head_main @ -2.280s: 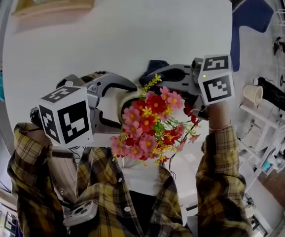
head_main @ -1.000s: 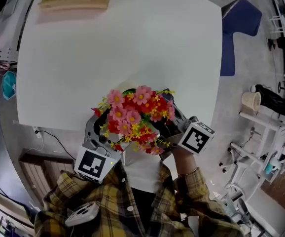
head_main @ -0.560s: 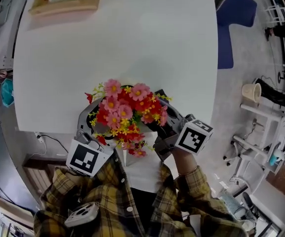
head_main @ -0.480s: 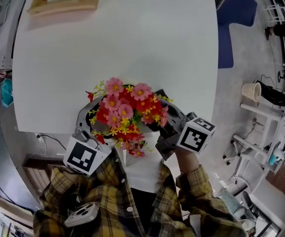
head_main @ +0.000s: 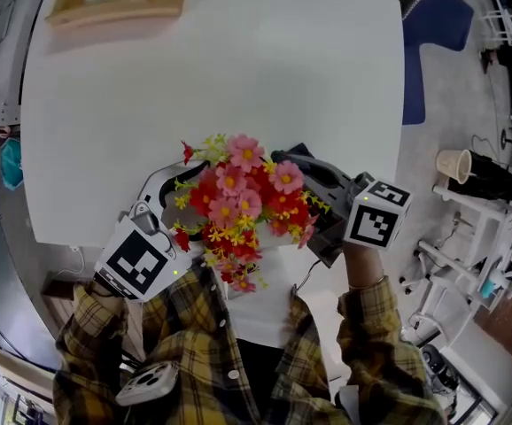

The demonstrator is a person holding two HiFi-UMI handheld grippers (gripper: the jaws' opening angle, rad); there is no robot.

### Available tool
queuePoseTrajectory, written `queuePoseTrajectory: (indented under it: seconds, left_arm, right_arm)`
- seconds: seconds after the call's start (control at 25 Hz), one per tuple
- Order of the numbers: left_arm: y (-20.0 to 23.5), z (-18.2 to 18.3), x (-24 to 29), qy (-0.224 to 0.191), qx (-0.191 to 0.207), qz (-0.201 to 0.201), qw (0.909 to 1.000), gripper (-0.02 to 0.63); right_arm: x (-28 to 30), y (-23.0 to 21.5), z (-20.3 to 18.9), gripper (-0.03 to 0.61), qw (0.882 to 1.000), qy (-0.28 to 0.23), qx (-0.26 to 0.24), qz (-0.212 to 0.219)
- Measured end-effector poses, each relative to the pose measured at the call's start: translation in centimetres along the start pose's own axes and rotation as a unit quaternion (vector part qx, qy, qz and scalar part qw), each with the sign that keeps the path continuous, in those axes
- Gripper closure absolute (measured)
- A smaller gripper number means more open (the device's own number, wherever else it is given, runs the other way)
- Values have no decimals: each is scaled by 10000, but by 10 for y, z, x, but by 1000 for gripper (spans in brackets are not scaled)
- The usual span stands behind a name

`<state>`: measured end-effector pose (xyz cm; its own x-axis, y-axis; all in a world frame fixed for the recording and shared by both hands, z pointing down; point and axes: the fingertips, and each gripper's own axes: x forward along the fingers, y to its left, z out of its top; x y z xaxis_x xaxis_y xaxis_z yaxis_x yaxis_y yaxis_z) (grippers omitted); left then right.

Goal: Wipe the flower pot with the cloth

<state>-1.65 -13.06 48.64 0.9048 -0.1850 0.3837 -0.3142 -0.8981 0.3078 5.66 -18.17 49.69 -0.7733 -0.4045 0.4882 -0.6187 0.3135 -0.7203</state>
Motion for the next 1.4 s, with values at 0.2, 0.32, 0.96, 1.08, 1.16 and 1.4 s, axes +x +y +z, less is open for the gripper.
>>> queuePoseTrajectory:
  seconds: [0.2,0.32,0.96,1.08,1.16,1.4]
  left_arm:
    - [0,10,11,327,354,-641,9968,213]
    - [-2,12,17,479,529,-1095,9914,213]
    - [-9,10,30,1190,1313,-2861,9417,213]
    - [-8,5,28,1089,1284,-2809,9449,213]
    - [-10,4,27,1053,1214,-2682,9499,213]
    - [7,0,7,1149,865,-1984,9695,215]
  right_arm:
    - [2,-9,26,561,9992,282,-214,160]
    - [10,-9,37,561,9959,686,-466,359]
    - [63,16,21,561,9104,3327,-1816,1660]
    - [68,16,18,561,9104,3302,-1817,1709]
    - [64,16,21,561,9185,3093,-1772,1713]
    - [47,13,56,561,9494,2196,-1812,1328]
